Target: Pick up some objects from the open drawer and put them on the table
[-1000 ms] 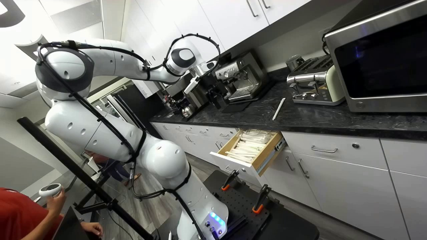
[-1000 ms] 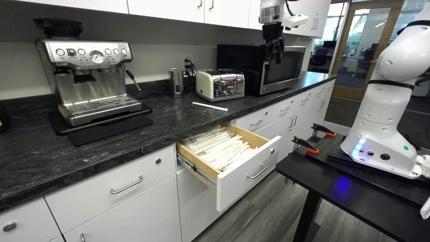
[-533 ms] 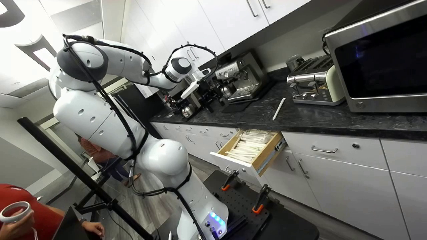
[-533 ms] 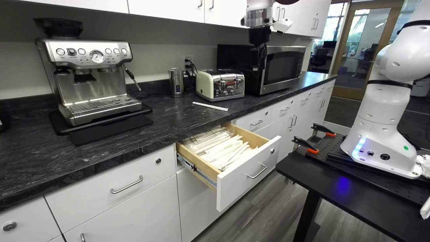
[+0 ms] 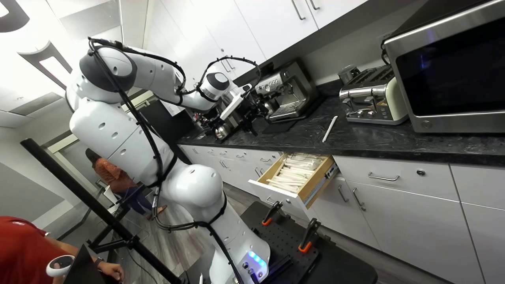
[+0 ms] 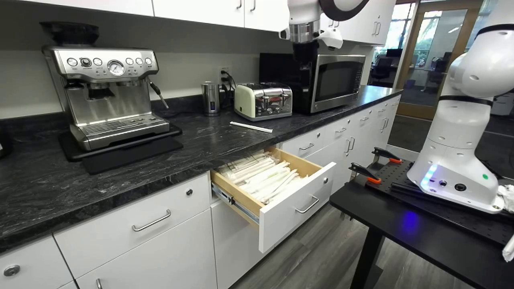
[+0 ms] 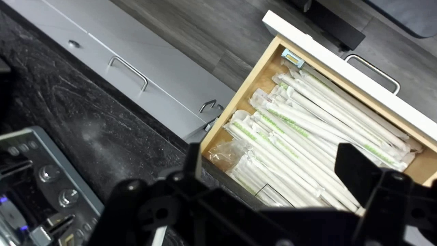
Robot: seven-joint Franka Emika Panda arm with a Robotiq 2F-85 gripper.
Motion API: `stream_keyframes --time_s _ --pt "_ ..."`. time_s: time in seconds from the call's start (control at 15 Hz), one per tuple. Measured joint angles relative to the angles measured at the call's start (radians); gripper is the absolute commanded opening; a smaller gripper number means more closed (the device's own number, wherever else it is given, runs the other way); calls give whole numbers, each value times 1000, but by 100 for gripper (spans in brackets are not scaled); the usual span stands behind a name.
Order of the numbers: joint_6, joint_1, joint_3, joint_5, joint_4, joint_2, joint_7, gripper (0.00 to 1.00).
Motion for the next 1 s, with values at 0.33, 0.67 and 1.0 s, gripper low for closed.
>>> stream_keyframes --time_s 0.33,0.67,1.0 --pt "249 0 -20 -122 0 164 -174 100" --pt "295 2 -27 -138 7 221 -223 100" --pt "304 12 -26 -129 6 255 -352 100"
